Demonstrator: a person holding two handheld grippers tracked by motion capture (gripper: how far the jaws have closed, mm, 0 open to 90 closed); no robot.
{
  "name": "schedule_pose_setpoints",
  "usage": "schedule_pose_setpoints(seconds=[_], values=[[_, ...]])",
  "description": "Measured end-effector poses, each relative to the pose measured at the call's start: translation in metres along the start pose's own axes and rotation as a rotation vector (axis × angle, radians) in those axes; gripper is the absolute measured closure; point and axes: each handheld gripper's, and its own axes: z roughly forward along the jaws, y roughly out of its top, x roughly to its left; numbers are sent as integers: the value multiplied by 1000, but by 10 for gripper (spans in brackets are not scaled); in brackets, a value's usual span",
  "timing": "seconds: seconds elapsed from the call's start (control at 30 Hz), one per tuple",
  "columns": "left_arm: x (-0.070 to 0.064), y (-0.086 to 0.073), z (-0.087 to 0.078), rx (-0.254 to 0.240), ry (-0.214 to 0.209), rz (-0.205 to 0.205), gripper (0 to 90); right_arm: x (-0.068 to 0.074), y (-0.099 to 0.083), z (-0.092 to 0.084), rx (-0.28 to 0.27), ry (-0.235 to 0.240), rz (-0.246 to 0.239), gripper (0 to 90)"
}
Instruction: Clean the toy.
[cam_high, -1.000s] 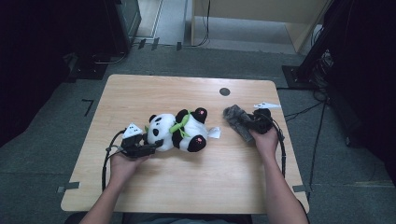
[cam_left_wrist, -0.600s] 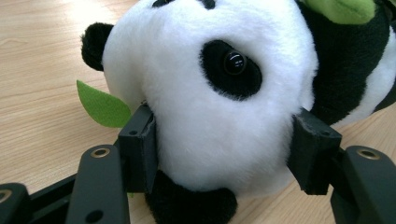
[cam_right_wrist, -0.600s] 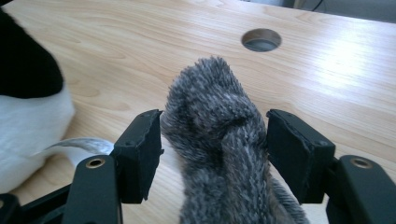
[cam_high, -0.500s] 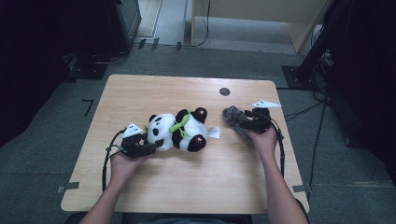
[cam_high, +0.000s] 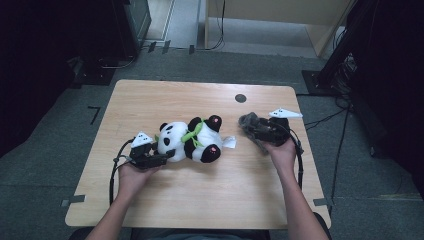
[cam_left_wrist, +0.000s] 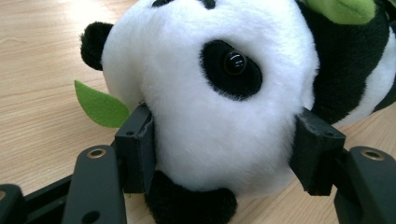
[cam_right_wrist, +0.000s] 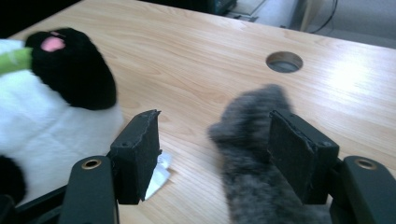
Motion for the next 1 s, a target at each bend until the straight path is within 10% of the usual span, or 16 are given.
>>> schedule_pose_setpoints(seconds=[1.0], values=[[2,-1,1,-7,-12,10,216,90,6,-4,34,192,-113,305]])
